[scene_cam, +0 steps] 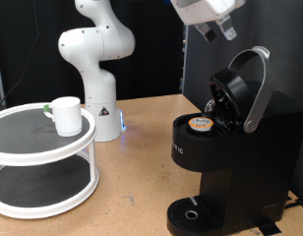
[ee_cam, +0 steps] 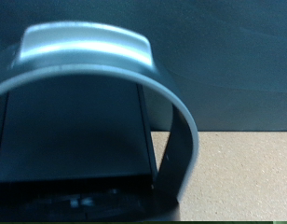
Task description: Make a cup of coffee with the keurig machine
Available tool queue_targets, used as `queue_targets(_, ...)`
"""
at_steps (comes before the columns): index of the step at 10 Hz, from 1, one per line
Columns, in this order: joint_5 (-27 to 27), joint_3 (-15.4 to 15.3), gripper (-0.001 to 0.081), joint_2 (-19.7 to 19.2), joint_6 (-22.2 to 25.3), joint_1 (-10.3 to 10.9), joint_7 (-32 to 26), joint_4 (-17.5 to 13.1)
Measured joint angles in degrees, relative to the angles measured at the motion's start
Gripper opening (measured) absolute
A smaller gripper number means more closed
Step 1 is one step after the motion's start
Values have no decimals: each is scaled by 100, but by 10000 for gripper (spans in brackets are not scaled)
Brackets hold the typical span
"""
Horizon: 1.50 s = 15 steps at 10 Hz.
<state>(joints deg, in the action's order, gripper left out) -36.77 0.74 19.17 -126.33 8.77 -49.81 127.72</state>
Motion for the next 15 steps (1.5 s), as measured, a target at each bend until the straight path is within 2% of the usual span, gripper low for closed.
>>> queue_targets(6,17,-559,805,-387,-311,46,515,-267)
queue_targets(7,17,-629,785,-439,-333,50,571,-345)
queue_targets(8,20,-692,655,-477,-338,51,646,-409)
queue_targets(9,42,-749,655,-522,-338,51,703,-464)
queue_targets(10,89,-808,454,-583,-339,51,760,-513)
queue_targets(11,162,-867,454,-639,-360,51,840,-549)
queue_targets(12,228,-931,275,-698,-403,51,910,-581)
queue_targets(13,272,-998,275,-755,-462,51,956,-606)
queue_targets(14,276,-1062,101,-787,-533,52,972,-632)
queue_targets(15,273,-1119,101,-807,-591,53,983,-670)
